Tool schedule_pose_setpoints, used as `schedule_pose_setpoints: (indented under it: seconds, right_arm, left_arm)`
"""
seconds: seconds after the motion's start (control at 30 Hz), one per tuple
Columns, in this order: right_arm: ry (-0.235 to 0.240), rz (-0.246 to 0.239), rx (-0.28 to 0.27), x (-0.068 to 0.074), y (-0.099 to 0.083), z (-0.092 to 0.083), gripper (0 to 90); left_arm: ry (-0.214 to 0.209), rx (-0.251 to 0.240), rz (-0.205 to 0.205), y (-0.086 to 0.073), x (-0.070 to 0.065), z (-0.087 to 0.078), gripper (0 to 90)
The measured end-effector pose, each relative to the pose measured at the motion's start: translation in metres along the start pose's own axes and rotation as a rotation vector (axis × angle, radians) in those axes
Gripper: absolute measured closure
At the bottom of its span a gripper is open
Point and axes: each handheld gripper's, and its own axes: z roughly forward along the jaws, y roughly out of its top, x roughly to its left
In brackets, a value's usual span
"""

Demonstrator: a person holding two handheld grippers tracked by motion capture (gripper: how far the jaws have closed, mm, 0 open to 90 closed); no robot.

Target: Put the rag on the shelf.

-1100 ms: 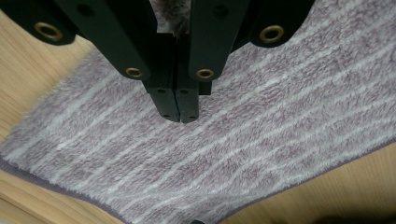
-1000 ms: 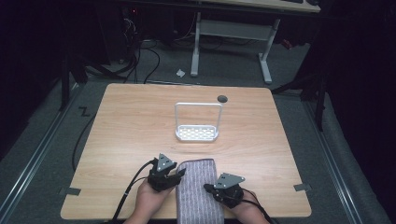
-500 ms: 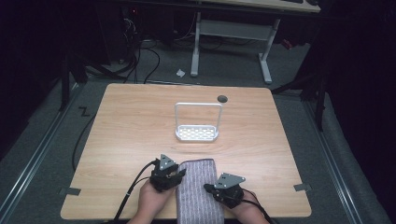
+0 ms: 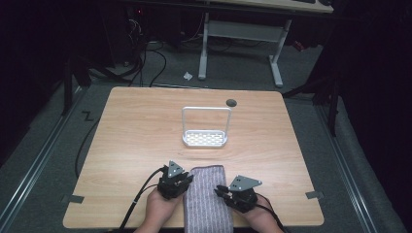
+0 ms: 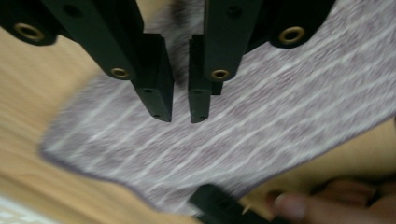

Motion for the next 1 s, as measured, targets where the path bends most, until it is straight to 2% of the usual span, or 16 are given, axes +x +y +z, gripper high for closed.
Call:
schedule_pose_setpoints:
  seconds: [0.03,0.13,0.17,0.27,0.33,0.47,0.57,0.6,0.63,0.7,0.73,0.77,0.83,0.87,0.9,1.0]
  right_arm:
    - [-0.049,0.060,-0.018,-0.008,0.004,0.000,67.5]
    - [-0.135,0.184,-0.033,-0.024,0.013,0.007,61.0]
    - [-0.135,0.184,-0.033,-0.024,0.013,0.007,61.0]
    - [-0.198,0.238,0.007,-0.035,0.017,0.023,59.0]
    - [-0.191,0.269,0.031,-0.040,0.016,0.034,61.1]
    - [-0.162,0.211,0.049,-0.034,0.017,0.036,80.5]
    - [-0.153,0.212,0.041,-0.031,0.016,0.035,83.3]
    - [-0.147,0.201,0.012,-0.025,0.013,0.031,84.3]
    - [-0.147,0.201,0.012,-0.025,0.013,0.031,84.3]
    - [-0.167,0.170,-0.029,-0.016,0.010,0.022,84.5]
    - [-0.176,0.165,-0.051,-0.013,0.009,0.018,84.5]
    - [-0.187,0.154,-0.072,-0.010,0.009,0.014,84.6]
    - [-0.194,0.145,-0.097,-0.007,0.009,0.010,84.5]
    - [-0.211,0.129,-0.145,-0.003,0.011,0.002,84.4]
    - [-0.211,0.129,-0.145,-0.003,0.011,0.002,84.4]
    - [-0.245,0.091,-0.203,0.002,0.015,-0.009,84.3]
  left_arm:
    - [-0.002,0.000,-0.002,0.000,0.000,0.000,76.7]
    - [-0.002,-0.001,-0.003,0.000,0.000,0.000,76.9]
    - [0.000,0.000,-0.001,0.000,0.000,0.000,76.9]
    - [-0.001,0.000,-0.002,0.000,0.000,0.000,76.9]
    - [0.003,-0.001,-0.003,0.000,0.000,0.000,76.7]
    - [0.014,-0.002,-0.010,0.000,-0.001,0.000,76.1]
    - [0.017,-0.008,-0.018,-0.001,-0.001,-0.001,76.0]
    - [0.003,-0.017,-0.029,-0.001,-0.001,-0.002,76.5]
    - [-0.005,-0.025,-0.035,-0.002,-0.001,-0.003,76.5]
    - [-0.021,-0.061,-0.047,-0.002,-0.002,-0.008,77.3]
    - [-0.013,-0.105,-0.020,0.000,-0.007,-0.015,77.4]
    - [-0.013,-0.105,-0.020,0.000,-0.007,-0.015,77.5]
    - [-0.004,-0.140,0.017,0.002,-0.013,-0.022,77.6]
    - [-0.002,-0.162,0.029,0.003,-0.015,-0.025,78.0]
    - [-0.003,-0.186,0.039,0.004,-0.018,-0.029,78.0]
    - [0.007,-0.254,0.077,0.007,-0.025,-0.041,78.3]
